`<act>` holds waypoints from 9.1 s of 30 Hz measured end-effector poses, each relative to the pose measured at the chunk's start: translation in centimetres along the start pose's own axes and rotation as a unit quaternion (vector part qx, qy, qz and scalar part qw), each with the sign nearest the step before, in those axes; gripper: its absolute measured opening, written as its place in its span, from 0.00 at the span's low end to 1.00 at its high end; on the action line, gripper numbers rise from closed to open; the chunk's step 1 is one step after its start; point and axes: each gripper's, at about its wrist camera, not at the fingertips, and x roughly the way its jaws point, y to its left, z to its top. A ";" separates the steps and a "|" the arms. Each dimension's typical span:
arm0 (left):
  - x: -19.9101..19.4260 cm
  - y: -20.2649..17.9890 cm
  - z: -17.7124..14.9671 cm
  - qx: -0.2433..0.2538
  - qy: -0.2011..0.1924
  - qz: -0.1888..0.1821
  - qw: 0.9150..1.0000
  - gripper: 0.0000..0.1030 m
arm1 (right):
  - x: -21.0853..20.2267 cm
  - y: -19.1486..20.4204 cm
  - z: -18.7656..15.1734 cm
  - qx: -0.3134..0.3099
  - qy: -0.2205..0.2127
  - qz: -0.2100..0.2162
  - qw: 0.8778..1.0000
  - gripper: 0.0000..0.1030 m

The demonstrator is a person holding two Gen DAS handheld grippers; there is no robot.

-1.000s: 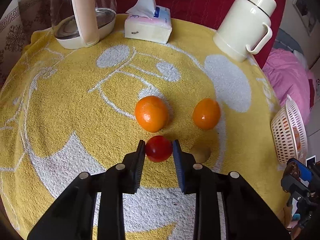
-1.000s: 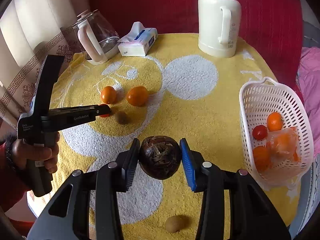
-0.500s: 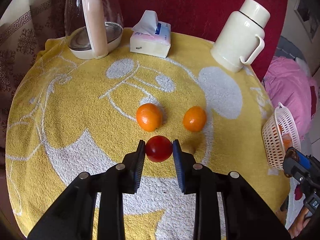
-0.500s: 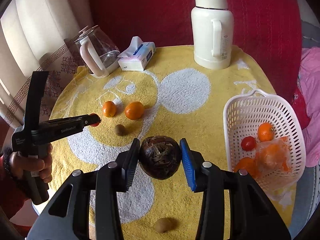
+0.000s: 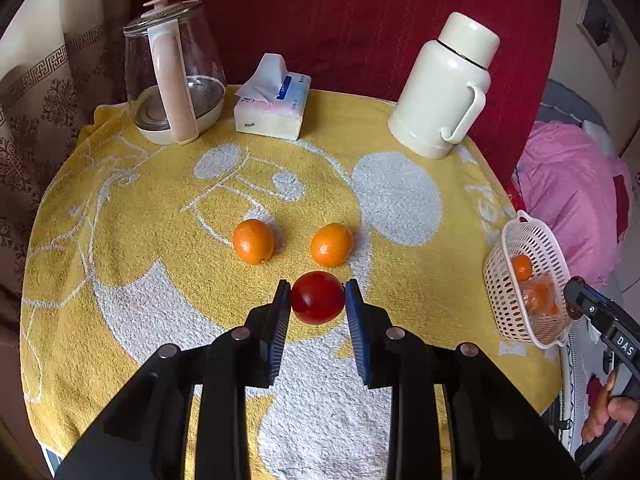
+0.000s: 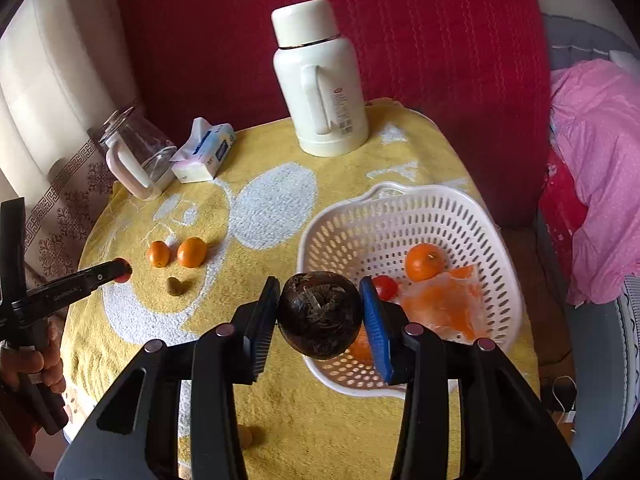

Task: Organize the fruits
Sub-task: 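Carry brown fruit into white basket and open right tool while left tool holds tomato, then lower the red tomato into the white basket and open the left tool, then move the right tool to the small kiwi and close on it, then grasp the orange with left tool while right tool holds the kiwi, then carry kiwi into white basket and open right tool while left tool holds orange, then lower the orange into the white basket and open the left tool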

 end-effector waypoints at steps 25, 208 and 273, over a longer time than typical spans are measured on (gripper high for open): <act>-3.9 -6.4 -2.4 0.009 -0.025 0.021 0.999 0.27 | -0.1 -6.7 -2.1 0.006 0.008 0.002 1.000 0.41; -7.4 1.2 -3.1 -0.062 -0.053 0.028 0.996 0.38 | -0.6 -5.9 -2.0 -0.002 0.019 0.008 1.000 0.27; 3.4 -23.8 -0.5 0.127 0.011 -0.104 0.986 0.38 | -9.6 -12.4 -4.4 0.027 -0.029 -0.008 0.999 0.49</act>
